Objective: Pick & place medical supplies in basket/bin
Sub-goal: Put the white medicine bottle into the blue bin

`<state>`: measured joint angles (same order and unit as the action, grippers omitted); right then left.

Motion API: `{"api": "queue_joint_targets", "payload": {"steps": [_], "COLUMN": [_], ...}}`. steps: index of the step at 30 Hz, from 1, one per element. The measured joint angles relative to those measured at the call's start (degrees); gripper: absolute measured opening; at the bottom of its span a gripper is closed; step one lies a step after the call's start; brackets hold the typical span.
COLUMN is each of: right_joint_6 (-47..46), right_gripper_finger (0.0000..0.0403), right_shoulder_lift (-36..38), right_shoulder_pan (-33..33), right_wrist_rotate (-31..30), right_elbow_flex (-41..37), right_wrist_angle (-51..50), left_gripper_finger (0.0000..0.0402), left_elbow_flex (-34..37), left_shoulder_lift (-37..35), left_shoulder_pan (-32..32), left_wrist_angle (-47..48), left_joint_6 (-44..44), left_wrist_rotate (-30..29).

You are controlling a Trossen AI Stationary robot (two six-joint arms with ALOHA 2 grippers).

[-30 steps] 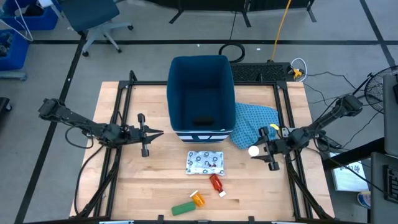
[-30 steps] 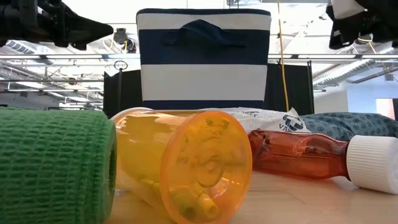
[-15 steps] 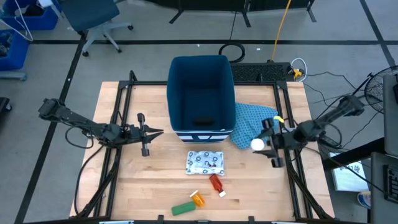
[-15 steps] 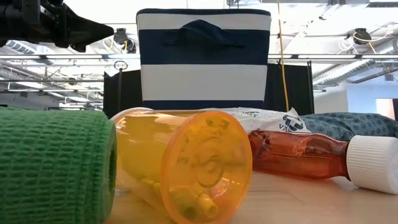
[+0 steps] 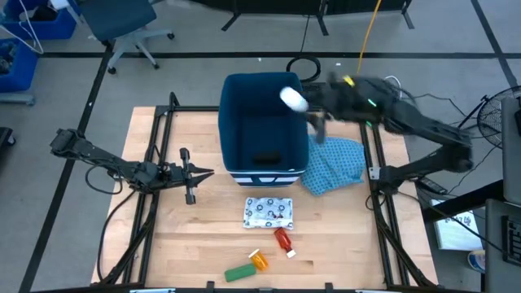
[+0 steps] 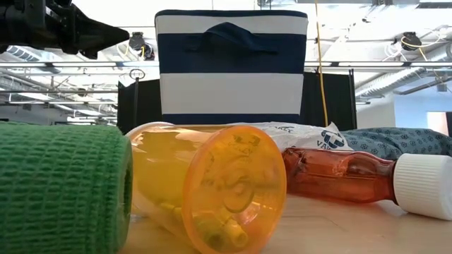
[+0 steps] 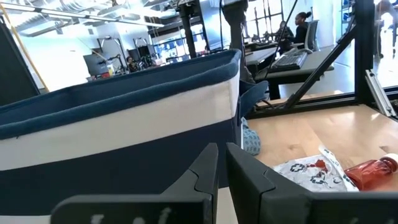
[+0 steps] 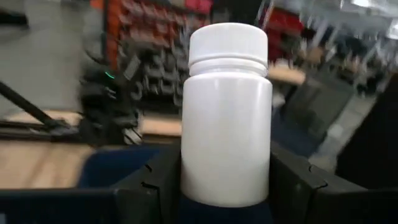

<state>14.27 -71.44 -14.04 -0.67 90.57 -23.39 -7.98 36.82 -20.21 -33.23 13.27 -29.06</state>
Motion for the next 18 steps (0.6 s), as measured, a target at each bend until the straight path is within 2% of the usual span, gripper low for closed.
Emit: {"api": "queue_joint_targets", "payload": {"steps": [2, 5, 10, 13, 18], "right_joint_6": [0.42, 2.84, 11.31, 16.62, 18.65], "right_gripper_finger": [0.0170, 0.0170, 0.0169, 0.0169, 0.0169], "right_shoulder_lift": [-5.84, -13.16, -22.48, -27.70, -33.56], "right_shoulder_pan": [-4.03, -7.69, -7.81, -7.11, -6.43], "right_wrist_rotate": [3.30, 3.74, 3.65, 0.92, -0.08], "right_elbow_flex": [5.24, 9.12, 8.25, 7.33, 6.47], "right_wrist_angle": [-4.24, -8.10, -12.30, -17.93, -20.91], "left_gripper_finger": [0.0035, 0.0035, 0.0035, 0.0035, 0.0035], "left_elbow_flex": [0.02, 0.02, 0.01, 0.00, 0.00], "left_shoulder_lift": [0.02, 0.02, 0.01, 0.02, 0.02], "left_shoulder_pan": [0.00, 0.00, 0.00, 0.00, -0.02], "left_wrist_angle": [0.02, 0.02, 0.67, 1.73, 3.16], "left_joint_6": [0.01, 0.07, 0.07, 0.07, 0.05], "left_wrist_rotate": [0.00, 0.00, -0.02, -0.01, -0.02]}}
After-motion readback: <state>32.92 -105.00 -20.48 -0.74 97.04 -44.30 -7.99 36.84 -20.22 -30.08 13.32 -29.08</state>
